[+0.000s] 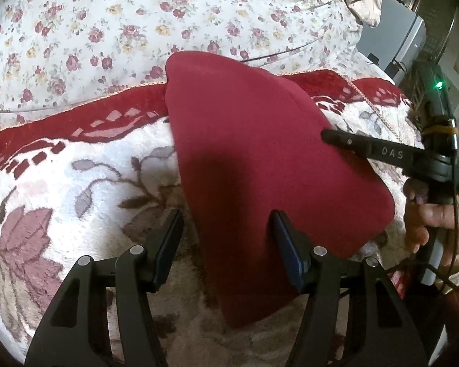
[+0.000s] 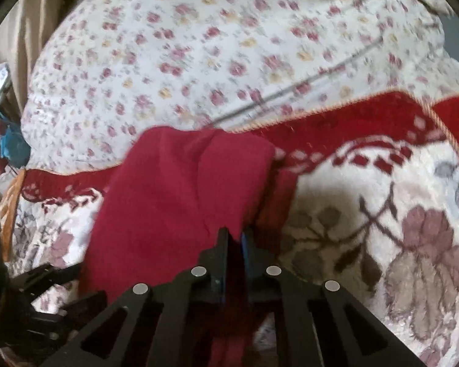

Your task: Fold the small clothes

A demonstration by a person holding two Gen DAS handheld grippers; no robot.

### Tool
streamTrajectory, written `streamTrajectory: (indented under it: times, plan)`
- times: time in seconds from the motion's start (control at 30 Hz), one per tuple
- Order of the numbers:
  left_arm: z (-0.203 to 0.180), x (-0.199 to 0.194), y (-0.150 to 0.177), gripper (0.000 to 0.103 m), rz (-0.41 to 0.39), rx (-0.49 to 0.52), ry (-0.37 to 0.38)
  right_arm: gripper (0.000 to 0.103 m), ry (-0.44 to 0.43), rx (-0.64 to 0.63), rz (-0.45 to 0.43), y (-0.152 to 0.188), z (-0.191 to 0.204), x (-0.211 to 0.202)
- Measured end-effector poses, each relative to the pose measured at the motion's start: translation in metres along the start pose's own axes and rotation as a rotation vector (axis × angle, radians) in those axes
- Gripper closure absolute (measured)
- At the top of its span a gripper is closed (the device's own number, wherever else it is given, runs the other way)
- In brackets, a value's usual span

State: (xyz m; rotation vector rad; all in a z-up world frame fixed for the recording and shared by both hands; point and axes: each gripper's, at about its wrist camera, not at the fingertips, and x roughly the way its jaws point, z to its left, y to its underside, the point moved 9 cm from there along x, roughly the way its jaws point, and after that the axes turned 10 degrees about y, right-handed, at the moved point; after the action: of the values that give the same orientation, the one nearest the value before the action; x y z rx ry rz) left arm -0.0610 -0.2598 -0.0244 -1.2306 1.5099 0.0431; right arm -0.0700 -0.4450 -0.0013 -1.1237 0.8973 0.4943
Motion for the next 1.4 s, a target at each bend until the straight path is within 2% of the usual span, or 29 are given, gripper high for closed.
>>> streamTrajectory:
  times: [0.13,0.2,0.23,0.27,0.33,0.37,0.53,0.6,0.7,0.8,0.9,1.0,1.13,1.17,1.3,1.4]
  plan:
    - [0.000,-0.001,-0.001,0.041,-0.005,-0.009,0.006,0.095,-0.091,0.090,-0.018,-0.007,-0.007,-0.011]
    - [0.000,-0.002,-0.005,0.041,-0.013,-0.020,0.020,0.071,-0.116,0.153,-0.027,-0.009,-0.015,-0.014]
    - [0.000,-0.001,-0.008,0.041,-0.016,-0.028,0.032,0.034,-0.122,0.178,-0.034,-0.009,-0.019,-0.014]
    - [0.001,0.000,-0.011,0.041,-0.015,-0.047,0.058,0.012,-0.136,0.198,-0.040,-0.010,-0.022,-0.014]
    - [0.003,0.003,-0.016,0.039,-0.015,-0.080,0.089,0.012,-0.165,0.223,-0.021,-0.007,-0.025,-0.009]
    - [0.005,0.006,-0.019,0.035,-0.016,-0.103,0.104,0.012,-0.168,0.224,-0.007,-0.007,-0.026,-0.005]
    - [0.011,0.017,-0.027,0.032,-0.010,-0.171,0.160,0.012,-0.202,0.201,0.040,-0.006,-0.020,0.019]
    - [0.013,0.020,-0.029,0.031,-0.008,-0.183,0.170,0.012,-0.243,0.187,0.045,-0.007,-0.013,0.023]
    - [0.014,0.025,-0.031,0.029,-0.004,-0.195,0.177,0.012,-0.248,0.139,0.060,-0.005,-0.002,0.034]
    - [0.016,0.029,-0.032,0.027,-0.001,-0.201,0.178,0.018,-0.255,0.112,0.051,-0.007,0.007,0.041]
    - [0.017,0.029,-0.031,0.026,-0.011,-0.209,0.189,0.030,-0.263,0.104,0.045,-0.010,0.011,0.040]
    - [0.013,0.027,-0.030,0.030,-0.019,-0.203,0.207,0.042,-0.263,0.091,0.041,-0.010,0.012,0.036]
    - [0.012,0.018,-0.030,0.042,-0.028,-0.196,0.202,0.056,-0.263,0.090,0.036,-0.011,0.016,0.022]
    - [0.011,0.014,-0.031,0.046,-0.033,-0.194,0.204,0.058,-0.267,0.096,0.034,-0.013,0.018,0.018]
    - [0.001,-0.018,-0.030,0.050,-0.064,-0.161,0.205,0.059,-0.314,0.083,0.024,-0.016,0.038,-0.005]
    - [0.002,-0.049,-0.018,0.050,-0.076,-0.140,0.154,0.059,-0.359,0.035,0.032,-0.014,0.066,-0.019]
